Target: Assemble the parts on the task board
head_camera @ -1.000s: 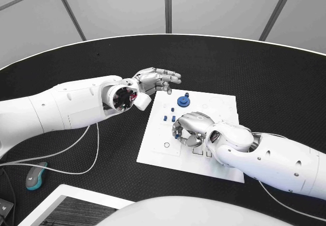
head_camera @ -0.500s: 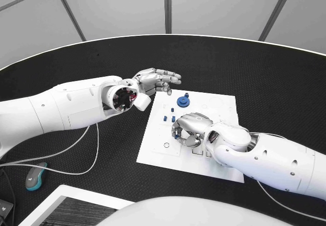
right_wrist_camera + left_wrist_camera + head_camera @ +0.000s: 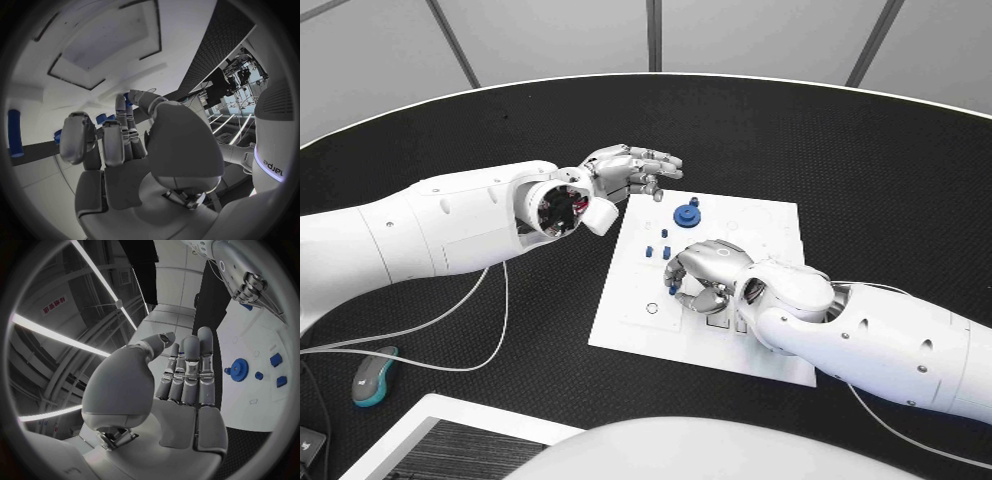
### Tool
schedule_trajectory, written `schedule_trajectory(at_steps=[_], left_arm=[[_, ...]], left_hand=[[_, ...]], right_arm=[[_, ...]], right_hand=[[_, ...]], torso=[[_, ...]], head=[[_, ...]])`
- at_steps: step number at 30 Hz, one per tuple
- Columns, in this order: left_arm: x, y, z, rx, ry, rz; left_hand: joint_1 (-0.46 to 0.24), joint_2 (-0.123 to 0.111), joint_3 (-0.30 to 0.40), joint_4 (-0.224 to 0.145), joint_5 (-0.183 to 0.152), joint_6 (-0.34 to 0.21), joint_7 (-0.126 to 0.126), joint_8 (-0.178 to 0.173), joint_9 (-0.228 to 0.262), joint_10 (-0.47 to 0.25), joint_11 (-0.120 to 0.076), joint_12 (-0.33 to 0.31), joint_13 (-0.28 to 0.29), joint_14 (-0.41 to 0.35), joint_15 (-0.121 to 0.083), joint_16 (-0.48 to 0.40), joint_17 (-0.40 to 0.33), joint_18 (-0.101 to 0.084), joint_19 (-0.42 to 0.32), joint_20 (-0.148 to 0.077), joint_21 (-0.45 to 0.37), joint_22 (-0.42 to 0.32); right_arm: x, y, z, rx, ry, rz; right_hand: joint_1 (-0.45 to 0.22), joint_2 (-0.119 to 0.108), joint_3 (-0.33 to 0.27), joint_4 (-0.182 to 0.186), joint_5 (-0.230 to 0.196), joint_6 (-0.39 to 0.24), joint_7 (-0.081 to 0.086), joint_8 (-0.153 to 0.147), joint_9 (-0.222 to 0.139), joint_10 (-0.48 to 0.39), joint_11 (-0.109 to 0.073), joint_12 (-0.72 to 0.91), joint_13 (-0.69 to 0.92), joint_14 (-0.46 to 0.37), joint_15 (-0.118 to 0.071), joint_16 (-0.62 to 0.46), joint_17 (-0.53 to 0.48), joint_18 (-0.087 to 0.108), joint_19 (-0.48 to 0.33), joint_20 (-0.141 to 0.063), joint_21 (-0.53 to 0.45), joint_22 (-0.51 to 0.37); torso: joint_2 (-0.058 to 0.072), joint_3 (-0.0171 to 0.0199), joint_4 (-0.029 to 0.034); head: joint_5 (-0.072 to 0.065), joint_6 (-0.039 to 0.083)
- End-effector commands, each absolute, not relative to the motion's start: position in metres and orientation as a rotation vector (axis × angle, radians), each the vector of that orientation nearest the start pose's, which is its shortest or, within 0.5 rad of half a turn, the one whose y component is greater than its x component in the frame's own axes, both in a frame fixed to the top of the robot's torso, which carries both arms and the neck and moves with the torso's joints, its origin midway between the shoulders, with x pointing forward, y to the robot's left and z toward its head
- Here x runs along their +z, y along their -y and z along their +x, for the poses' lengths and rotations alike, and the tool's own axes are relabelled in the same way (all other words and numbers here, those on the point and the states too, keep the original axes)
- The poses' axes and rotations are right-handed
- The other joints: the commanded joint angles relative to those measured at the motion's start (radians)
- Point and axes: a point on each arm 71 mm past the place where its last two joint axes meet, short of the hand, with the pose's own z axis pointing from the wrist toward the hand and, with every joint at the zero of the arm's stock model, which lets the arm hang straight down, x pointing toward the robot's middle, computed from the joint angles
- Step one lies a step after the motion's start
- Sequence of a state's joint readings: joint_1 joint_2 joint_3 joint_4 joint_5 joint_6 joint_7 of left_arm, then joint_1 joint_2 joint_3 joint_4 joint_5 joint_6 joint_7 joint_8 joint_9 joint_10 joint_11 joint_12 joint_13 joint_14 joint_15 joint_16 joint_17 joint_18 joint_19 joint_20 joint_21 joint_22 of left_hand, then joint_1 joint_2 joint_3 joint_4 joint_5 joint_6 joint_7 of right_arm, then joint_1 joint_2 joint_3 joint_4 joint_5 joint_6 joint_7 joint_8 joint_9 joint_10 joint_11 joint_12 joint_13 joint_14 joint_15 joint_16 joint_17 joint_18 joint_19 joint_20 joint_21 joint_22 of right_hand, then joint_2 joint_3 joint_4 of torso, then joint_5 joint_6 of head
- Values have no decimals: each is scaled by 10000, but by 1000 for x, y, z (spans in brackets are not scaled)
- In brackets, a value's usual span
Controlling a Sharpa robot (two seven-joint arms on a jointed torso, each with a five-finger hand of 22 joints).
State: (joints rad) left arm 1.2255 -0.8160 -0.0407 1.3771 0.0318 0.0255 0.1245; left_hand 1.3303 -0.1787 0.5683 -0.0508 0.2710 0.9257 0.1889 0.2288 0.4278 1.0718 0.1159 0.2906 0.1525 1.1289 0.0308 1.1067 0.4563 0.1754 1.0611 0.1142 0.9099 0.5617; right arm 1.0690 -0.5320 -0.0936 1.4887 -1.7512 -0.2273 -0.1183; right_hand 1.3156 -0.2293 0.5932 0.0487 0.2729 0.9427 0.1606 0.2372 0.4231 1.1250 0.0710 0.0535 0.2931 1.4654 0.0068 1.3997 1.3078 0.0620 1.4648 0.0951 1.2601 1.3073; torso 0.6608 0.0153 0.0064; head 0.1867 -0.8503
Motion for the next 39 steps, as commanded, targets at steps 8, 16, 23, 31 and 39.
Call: schedule_trajectory(at_steps=[8,16,23,31,39], left_arm=[[-191,-223,510,-16073,-17608,-11970],[-192,-225,511,-16044,-17593,-11986],[-192,-227,512,-16015,-17567,-12002],[-192,-228,512,-16031,-17572,-11994],[-192,-229,511,-15998,-17563,-12014]], left_hand=[[8,80,-90,7,-16,-65,47,-36,-15,-73,18,70,14,-65,28,-48,-10,93,-71,30,-62,-11],[4,84,-97,13,-20,-70,49,-38,-16,-80,20,72,15,-70,30,-49,-13,93,-74,32,-67,-14],[5,92,-101,19,-22,-73,47,-39,-17,-84,20,76,17,-77,32,-50,-15,93,-78,34,-74,-18],[5,92,-101,19,-22,-73,47,-39,-17,-84,20,76,17,-77,32,-50,-15,93,-78,34,-74,-18],[6,97,-109,23,-25,-73,45,-37,-18,-88,19,82,20,-85,33,-52,-19,93,-82,37,-81,-22]], right_arm=[[-249,59,419,8026,-16749,-5619],[-222,95,412,7794,-15999,-4812],[-187,147,433,6525,-15735,-4031],[-183,171,452,5708,-16116,-4117],[-190,170,463,5449,-16408,-4214]], right_hand=[[-97,-178,-135,22,-125,-383,3,-355,-124,-915,347,152,-448,371,97,-283,-259,232,-192,157,-937,234],[-109,-115,-154,70,-73,-236,-80,-314,-97,-671,272,365,-449,411,41,-217,-189,195,-91,125,-757,330],[-314,-354,-476,253,-487,-351,-235,-449,-135,-615,192,470,-543,421,-25,-244,-245,186,-35,52,-776,310],[198,-159,-1648,624,-797,-464,-503,-685,-227,-1094,255,490,-768,411,14,-265,-302,268,-93,75,-1356,-53],[378,-84,-1675,647,-770,-491,-525,-735,-251,-1086,255,542,-794,432,14,-226,-260,261,-60,73,-1328,-39]], torso=[[-2,1,1],[-31,-6,-45],[-83,-18,-119],[-78,-21,-115],[-57,-27,-70]], head=[[-65,38],[-295,178],[-653,419],[-786,550],[-702,449]])
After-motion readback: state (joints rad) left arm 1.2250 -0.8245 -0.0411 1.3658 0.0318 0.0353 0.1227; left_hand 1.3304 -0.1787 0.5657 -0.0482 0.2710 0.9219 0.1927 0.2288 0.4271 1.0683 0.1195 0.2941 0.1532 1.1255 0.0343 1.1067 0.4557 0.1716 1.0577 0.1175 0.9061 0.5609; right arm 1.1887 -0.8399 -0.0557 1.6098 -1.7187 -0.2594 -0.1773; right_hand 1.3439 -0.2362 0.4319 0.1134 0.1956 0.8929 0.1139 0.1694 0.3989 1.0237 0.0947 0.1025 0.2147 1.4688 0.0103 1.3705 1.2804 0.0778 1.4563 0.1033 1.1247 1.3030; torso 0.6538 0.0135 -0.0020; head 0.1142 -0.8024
